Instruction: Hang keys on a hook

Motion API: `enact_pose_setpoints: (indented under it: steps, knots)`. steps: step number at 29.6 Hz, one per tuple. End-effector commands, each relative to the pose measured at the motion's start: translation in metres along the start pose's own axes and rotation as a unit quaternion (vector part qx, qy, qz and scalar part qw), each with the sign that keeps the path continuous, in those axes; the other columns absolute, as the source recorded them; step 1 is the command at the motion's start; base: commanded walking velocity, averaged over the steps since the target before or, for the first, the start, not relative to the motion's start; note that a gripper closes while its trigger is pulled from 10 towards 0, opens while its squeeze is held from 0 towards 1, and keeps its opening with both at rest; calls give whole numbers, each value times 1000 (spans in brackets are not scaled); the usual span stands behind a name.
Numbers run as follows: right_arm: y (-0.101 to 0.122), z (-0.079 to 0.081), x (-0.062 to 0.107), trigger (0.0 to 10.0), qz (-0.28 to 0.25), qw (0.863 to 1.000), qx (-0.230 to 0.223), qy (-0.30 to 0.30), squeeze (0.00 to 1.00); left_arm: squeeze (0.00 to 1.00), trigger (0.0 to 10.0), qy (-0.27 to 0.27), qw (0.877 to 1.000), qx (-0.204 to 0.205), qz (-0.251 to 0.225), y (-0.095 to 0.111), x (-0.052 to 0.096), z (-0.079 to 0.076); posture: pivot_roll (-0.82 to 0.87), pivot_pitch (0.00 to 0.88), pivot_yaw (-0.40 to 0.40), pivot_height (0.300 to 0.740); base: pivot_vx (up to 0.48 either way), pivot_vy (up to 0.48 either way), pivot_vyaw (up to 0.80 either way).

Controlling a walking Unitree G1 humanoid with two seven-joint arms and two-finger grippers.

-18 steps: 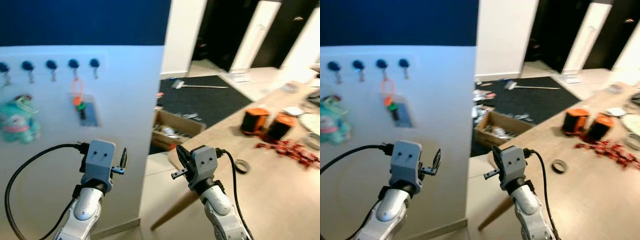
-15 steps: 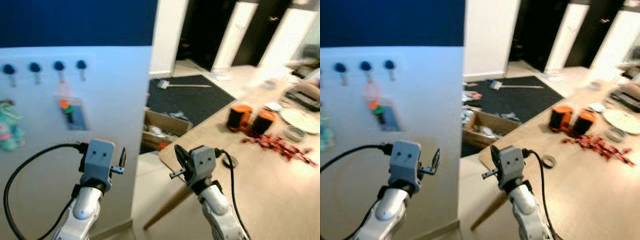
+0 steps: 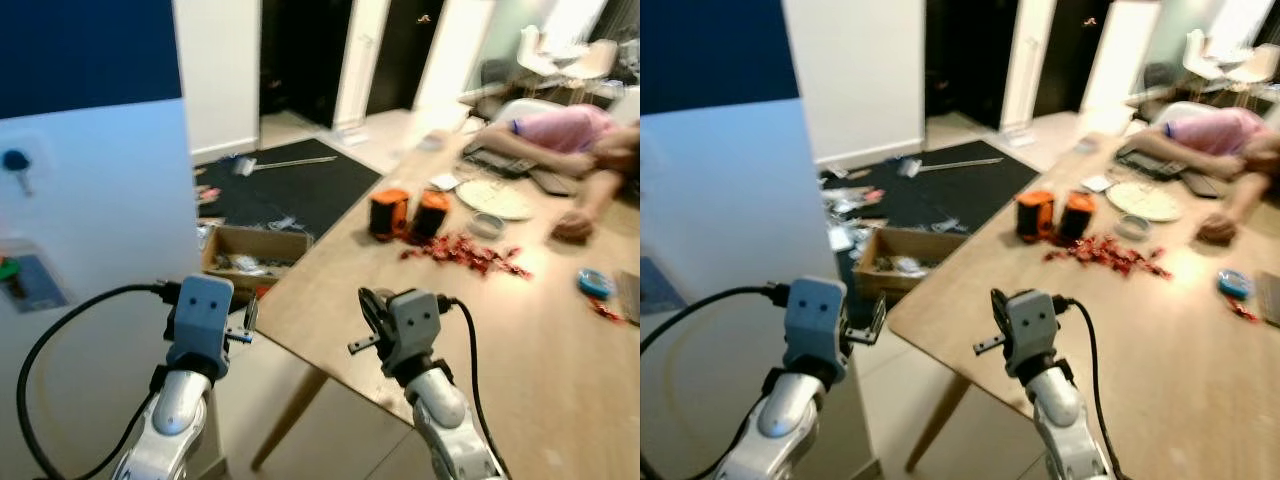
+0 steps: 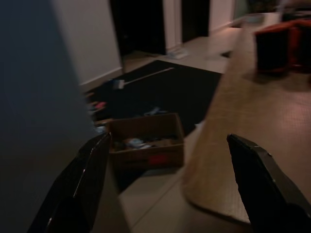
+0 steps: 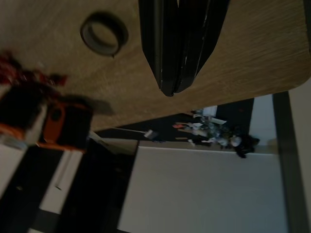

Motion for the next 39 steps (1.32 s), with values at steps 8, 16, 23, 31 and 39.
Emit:
enact_pose_setpoints:
  steps: [8,16,23,31,39]
  knots:
    - [-6,-5,5,10000,7,1000,2,-7,0,0,10000,-14,1000,-6,-6,2,-3,-6,186,62,-38,740,0,0,-800]
    - [-8,-5,7,10000,8,1000,-1,-12,0,0,10000,-19,1000,-5,-11,5,-4,-8,183,63,-32,740,0,0,-800]
    - [-8,-5,7,10000,8,1000,-2,-14,0,0,10000,-22,1000,-4,-12,6,-5,-9,182,71,-28,740,0,0,-800]
    - [-7,-4,5,10000,5,1000,4,-12,0,0,10000,-20,1000,-5,-14,8,-7,-8,185,76,-27,740,0,0,-300]
    - [-6,-2,5,10000,2,1000,4,-8,0,0,10000,-57,996,-69,-28,17,-17,-16,184,81,-26,740,0,0,0]
Point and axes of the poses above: a point about 5 cm out from each wrist's last joint towards the gripper, its own x axis pointing back from the gripper into the wrist, its own y axis along the axis of the wrist's last joint, z = x × y, the point moved 6 cm from there along -x, pointing out of the wrist towards the gripper, and after that the axes turned 14 degrees about -x, right-handed, at the moved point
